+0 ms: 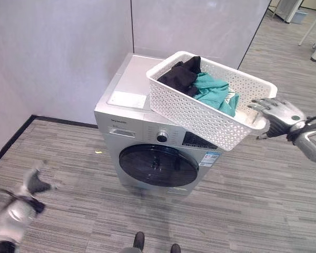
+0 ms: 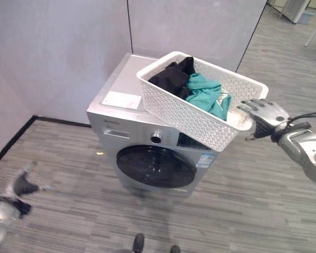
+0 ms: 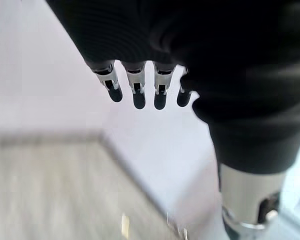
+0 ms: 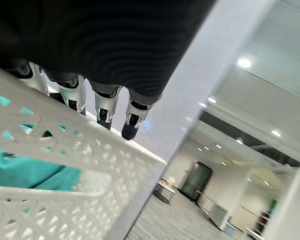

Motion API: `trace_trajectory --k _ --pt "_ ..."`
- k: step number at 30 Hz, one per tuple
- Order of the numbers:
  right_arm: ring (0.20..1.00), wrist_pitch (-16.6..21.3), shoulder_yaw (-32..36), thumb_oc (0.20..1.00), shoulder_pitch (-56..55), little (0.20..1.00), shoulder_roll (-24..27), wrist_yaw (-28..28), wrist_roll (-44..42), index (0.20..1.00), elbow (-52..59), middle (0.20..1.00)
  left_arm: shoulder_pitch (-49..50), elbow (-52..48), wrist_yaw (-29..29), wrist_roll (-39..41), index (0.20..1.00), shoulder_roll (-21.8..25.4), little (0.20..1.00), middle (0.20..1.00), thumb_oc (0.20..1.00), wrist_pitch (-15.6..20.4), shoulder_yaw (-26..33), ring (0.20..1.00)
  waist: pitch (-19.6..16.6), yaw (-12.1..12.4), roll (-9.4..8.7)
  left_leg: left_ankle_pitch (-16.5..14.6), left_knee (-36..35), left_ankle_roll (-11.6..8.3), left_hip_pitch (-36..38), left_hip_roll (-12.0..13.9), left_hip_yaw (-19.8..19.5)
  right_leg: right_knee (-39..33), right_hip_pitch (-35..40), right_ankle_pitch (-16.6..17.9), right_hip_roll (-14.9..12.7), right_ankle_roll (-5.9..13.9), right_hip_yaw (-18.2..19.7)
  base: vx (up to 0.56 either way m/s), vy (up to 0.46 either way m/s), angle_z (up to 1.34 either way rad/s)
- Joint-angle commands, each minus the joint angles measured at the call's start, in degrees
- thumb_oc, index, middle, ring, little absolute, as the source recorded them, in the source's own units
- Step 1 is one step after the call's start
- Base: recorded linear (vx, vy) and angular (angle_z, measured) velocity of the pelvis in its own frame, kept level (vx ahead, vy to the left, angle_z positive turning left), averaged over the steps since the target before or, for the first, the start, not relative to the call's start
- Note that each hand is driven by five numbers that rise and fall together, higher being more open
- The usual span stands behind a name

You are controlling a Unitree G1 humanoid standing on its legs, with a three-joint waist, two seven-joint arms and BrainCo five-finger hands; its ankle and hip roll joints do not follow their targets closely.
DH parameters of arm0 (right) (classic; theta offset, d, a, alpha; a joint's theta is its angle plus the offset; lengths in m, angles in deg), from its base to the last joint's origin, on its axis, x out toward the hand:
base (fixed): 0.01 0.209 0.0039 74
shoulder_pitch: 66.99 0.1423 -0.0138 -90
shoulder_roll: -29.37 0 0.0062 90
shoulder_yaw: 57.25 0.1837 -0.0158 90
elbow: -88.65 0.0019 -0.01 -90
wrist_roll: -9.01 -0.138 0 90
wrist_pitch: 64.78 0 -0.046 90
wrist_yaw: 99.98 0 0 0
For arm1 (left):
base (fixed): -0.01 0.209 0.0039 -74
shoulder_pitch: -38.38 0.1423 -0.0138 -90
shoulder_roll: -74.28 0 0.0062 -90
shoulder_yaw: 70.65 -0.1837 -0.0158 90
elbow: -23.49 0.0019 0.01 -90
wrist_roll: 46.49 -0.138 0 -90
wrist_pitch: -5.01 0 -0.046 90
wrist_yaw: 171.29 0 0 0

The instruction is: Grab the laundry basket,head to the washer,open it,put in the laundry and shut it.

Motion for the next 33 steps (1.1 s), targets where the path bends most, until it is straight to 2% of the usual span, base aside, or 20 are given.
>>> trace_trajectory --k 1,4,6,12,17,21,25,30,33 --pt "1.000 -1.71 -1.22 1.000 2.88 1.000 -0.74 -2.83 -3.61 1.000 -1.65 1.000 -6.92 -1.54 5.02 -5.28 1.000 5.26 1.000 1.000 1.000 4.07 2.33 1.000 -0.38 -0.41 -1.94 -6.14 0.42 -2.17 2.03 1.40 -1.78 0.60 3.76 -4.08 -4.40 5.26 -1.02 0.00 0.000 0.00" --pt "1.000 -2.09 -1.75 1.000 5.93 1.000 -2.58 -4.19 -5.13 1.000 -3.57 1.000 -10.42 -4.18 6.38 -6.31 1.000 9.42 1.000 1.000 1.000 4.73 1.59 1.000 -0.63 -0.20 -1.26 -5.97 0.30 -2.11 2.04 1.23 -1.35 0.11 3.49 -3.59 -4.73 5.53 -0.77 -0.02 0.036 -0.01" --pt "1.000 -2.43 -3.32 1.000 9.36 1.000 -3.50 -4.75 -5.78 1.000 -5.01 1.000 -12.43 -5.61 6.50 -4.80 1.000 10.20 1.000 1.000 1.000 5.04 1.59 1.000 -0.34 0.26 -0.94 -5.71 0.28 -2.11 1.51 1.15 -1.08 -0.06 2.64 -3.17 -4.86 5.67 -0.56 -0.05 0.029 -0.03" --pt "1.000 -5.10 -9.08 1.000 24.96 1.000 -6.11 -8.53 -7.08 1.000 -11.79 1.000 -15.10 -10.07 6.73 0.08 1.000 8.86 1.000 1.000 1.000 6.30 1.51 1.000 1.64 2.55 -0.80 -4.17 0.28 -1.98 -2.81 0.46 -1.34 -0.12 -1.76 -1.33 -5.29 5.99 -0.57 -0.11 0.024 -0.12" --pt "1.000 -5.62 -12.83 1.000 33.70 1.000 -7.06 -10.99 -7.73 1.000 -13.63 1.000 -16.85 -11.11 8.19 -3.99 1.000 10.99 1.000 1.000 1.000 7.15 -0.86 1.000 2.15 3.16 -1.23 -3.81 0.28 -1.94 -4.82 0.01 -1.05 -0.12 -3.56 -0.75 -5.41 6.22 -0.61 -0.03 0.029 0.00" --pt "1.000 -5.82 -16.15 1.000 38.11 1.000 -7.55 -11.77 -8.10 1.000 -15.38 1.000 -17.19 -12.31 8.86 -3.93 1.000 12.70 1.000 1.000 1.000 7.93 -1.05 1.000 2.33 3.97 -1.58 -3.67 0.28 -1.94 -5.61 -0.16 -1.03 -0.12 -4.31 -0.45 -5.57 6.34 -0.66 0.00 0.000 0.00" --pt "1.000 -6.35 -16.61 1.000 39.33 1.000 -8.09 -12.32 -8.31 1.000 -16.78 1.000 -16.34 -15.11 9.09 -4.68 1.000 14.10 1.000 1.000 1.000 8.37 -0.33 1.000 2.44 4.41 -1.55 -3.66 0.28 -1.94 -5.89 -0.29 -1.18 -0.12 -4.59 -0.31 -5.70 6.43 -0.83 0.02 0.008 0.01" --pt "1.000 -6.17 -19.77 1.000 42.10 1.000 -8.99 -11.84 -9.70 1.000 -21.67 1.000 -16.12 -18.41 8.97 -3.90 1.000 17.26 1.000 1.000 1.000 10.67 -0.78 1.000 2.83 4.76 -1.07 -3.63 0.28 -1.98 -6.06 -0.65 -1.16 -0.12 -4.72 -0.09 -6.06 6.72 -1.11 0.03 0.017 0.04" --pt "1.000 -6.01 -17.53 1.000 40.16 1.000 -8.26 -11.80 -12.01 1.000 -20.13 1.000 -15.44 -20.22 9.12 -5.06 1.000 18.82 1.000 1.000 1.000 11.39 -0.16 1.000 2.77 4.54 -0.29 -3.65 0.28 -2.01 -5.86 -0.83 -1.08 -0.12 -4.53 -0.15 -6.32 6.77 -1.37 0.03 0.016 -0.01"
